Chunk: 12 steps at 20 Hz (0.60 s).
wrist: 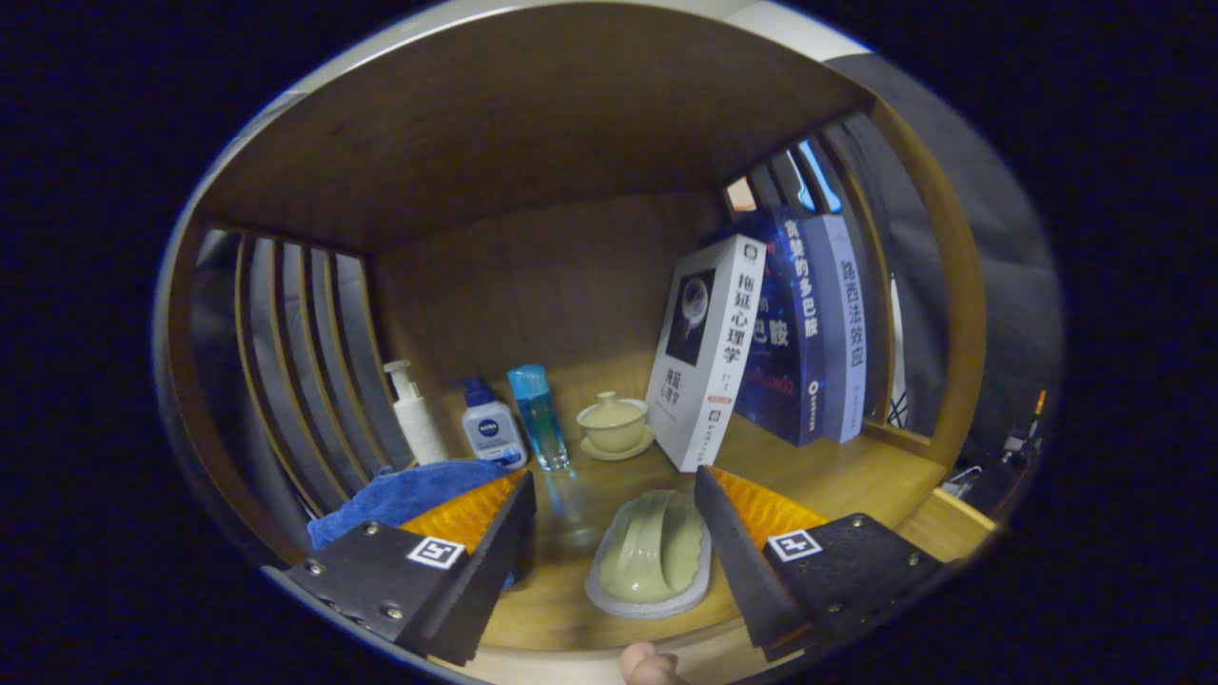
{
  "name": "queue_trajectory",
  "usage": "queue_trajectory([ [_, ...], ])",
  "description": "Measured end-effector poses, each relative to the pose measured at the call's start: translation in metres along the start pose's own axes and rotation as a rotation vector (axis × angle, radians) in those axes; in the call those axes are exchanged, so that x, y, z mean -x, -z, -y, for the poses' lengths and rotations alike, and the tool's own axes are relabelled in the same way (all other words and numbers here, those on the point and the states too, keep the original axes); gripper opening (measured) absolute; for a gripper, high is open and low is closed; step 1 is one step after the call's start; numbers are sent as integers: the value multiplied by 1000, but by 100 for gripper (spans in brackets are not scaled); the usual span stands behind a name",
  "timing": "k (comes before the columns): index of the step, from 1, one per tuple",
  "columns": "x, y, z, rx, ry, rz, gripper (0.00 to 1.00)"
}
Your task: Pull open the drawer, take out the items inside it, and place them on the countertop above the cabinet.
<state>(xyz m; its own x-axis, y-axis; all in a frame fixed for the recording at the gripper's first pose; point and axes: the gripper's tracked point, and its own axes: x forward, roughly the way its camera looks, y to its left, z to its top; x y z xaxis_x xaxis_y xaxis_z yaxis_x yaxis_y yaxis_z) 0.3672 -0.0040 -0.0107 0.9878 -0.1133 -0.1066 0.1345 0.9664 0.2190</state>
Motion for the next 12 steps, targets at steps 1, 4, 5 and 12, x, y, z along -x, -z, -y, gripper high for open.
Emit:
queue_trajectory([
  [1, 11, -5, 1, -2, 7, 3, 100],
  [4, 43, -16, 14, 37, 38, 23, 100],
  [5, 55, -20, 17, 65, 38, 42, 100],
  [12, 189, -8, 13, 259, -39, 68, 100],
])
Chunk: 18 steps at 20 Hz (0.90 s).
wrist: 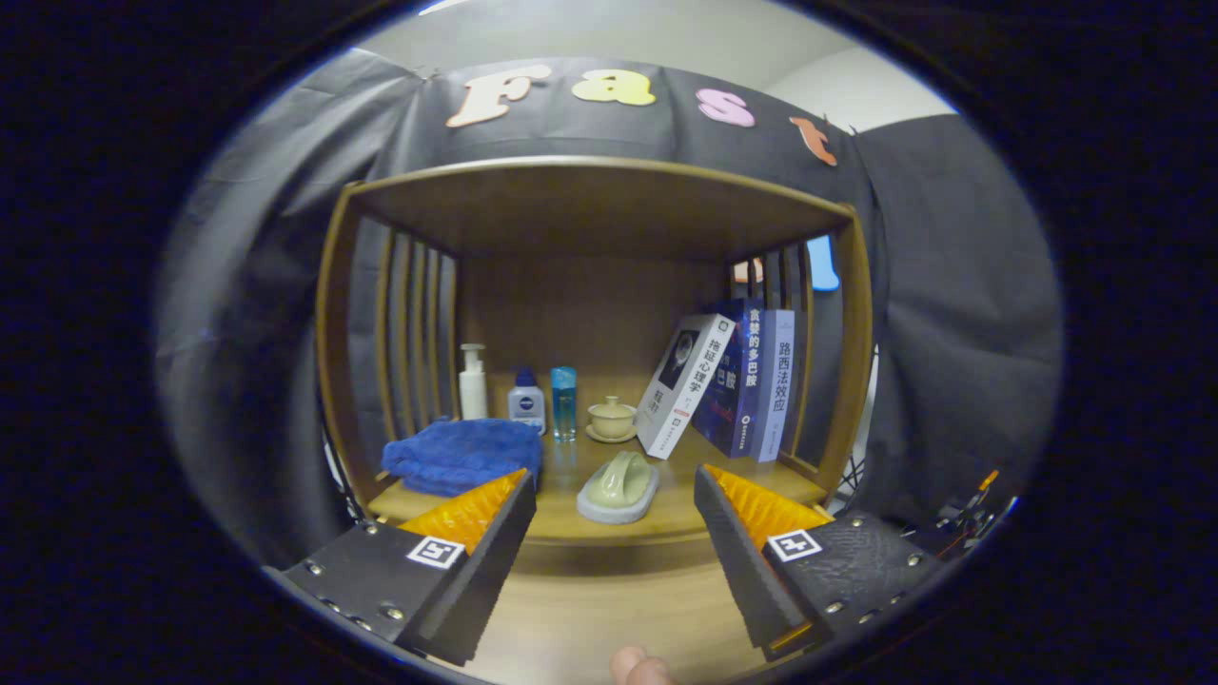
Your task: Pull open the drawer, take out the items inside it, and place them on the countertop above the cabinet.
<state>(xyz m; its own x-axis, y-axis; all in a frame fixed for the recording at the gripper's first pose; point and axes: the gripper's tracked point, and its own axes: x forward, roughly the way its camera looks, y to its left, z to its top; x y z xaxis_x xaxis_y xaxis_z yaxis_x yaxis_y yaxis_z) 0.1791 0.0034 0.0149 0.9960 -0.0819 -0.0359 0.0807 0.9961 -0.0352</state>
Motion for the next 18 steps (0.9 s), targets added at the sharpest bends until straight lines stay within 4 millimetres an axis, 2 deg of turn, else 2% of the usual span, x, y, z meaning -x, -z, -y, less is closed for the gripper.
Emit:
queue_trajectory([
  [5, 87, 21, -3, 52, -4, -8, 98],
  [8, 117, 38, -2, 25, -2, -16, 98],
  [11, 137, 52, 0, 39, -5, -11, 97],
  [13, 145, 69, 1, 36, -7, -26, 97],
  [18, 154, 106, 3, 31, -25, -32, 97],
])
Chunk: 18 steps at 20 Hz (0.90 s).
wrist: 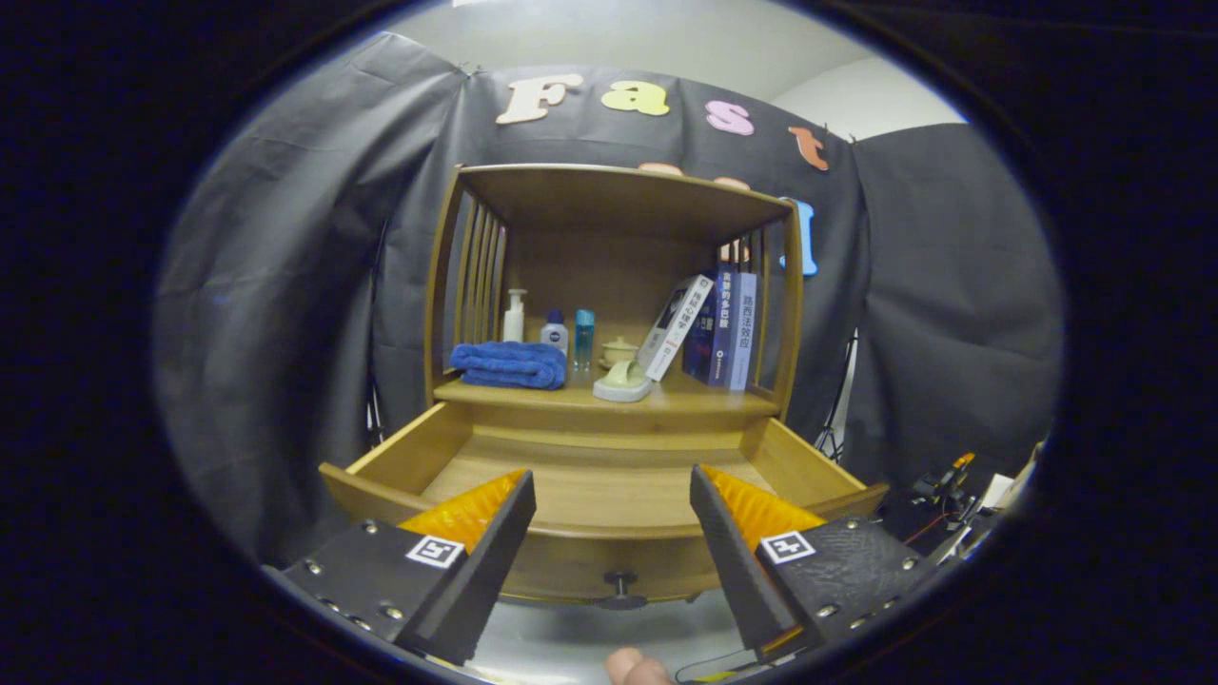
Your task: Pull open the drawer, take out the items inside it, and place them on the countertop above the cabinet.
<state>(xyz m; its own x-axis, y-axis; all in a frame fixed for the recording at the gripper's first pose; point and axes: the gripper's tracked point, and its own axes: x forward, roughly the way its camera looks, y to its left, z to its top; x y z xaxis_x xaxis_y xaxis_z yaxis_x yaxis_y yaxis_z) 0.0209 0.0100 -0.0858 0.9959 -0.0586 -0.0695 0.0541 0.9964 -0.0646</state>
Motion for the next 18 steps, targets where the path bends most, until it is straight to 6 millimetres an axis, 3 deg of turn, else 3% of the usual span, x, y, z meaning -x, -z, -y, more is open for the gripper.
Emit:
queue_trajectory([
  [6, -4, 52, -1, 30, -19, -67, 98],
  [15, -30, 96, 1, 15, -13, -151, 98],
  [18, -29, 97, -2, 66, -2, -91, 99],
])
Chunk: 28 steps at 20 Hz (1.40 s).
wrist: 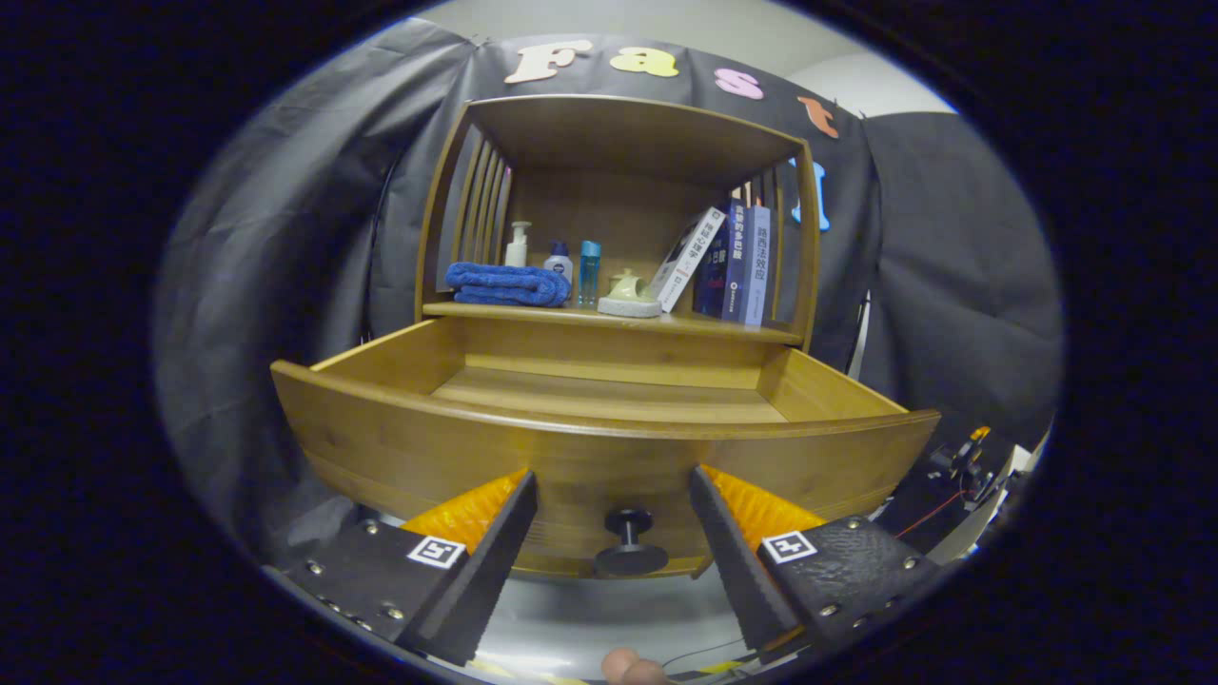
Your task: Pull open the drawer, take out the items inside it, and place them on the countertop above the cabinet.
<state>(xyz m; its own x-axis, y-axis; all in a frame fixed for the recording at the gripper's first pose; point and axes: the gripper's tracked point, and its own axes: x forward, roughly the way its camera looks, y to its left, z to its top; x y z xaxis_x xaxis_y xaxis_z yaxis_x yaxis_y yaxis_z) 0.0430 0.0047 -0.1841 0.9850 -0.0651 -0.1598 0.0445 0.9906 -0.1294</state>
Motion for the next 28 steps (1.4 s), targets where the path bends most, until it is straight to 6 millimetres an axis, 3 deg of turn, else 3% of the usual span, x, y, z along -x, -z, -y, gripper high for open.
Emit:
queue_trajectory([
  [3, -3, 5, -1, 60, 17, 7, 100],
  [14, -23, 9, -2, -49, -25, -24, 99],
  [28, -70, -2, -1, -133, -70, -23, 98],
])
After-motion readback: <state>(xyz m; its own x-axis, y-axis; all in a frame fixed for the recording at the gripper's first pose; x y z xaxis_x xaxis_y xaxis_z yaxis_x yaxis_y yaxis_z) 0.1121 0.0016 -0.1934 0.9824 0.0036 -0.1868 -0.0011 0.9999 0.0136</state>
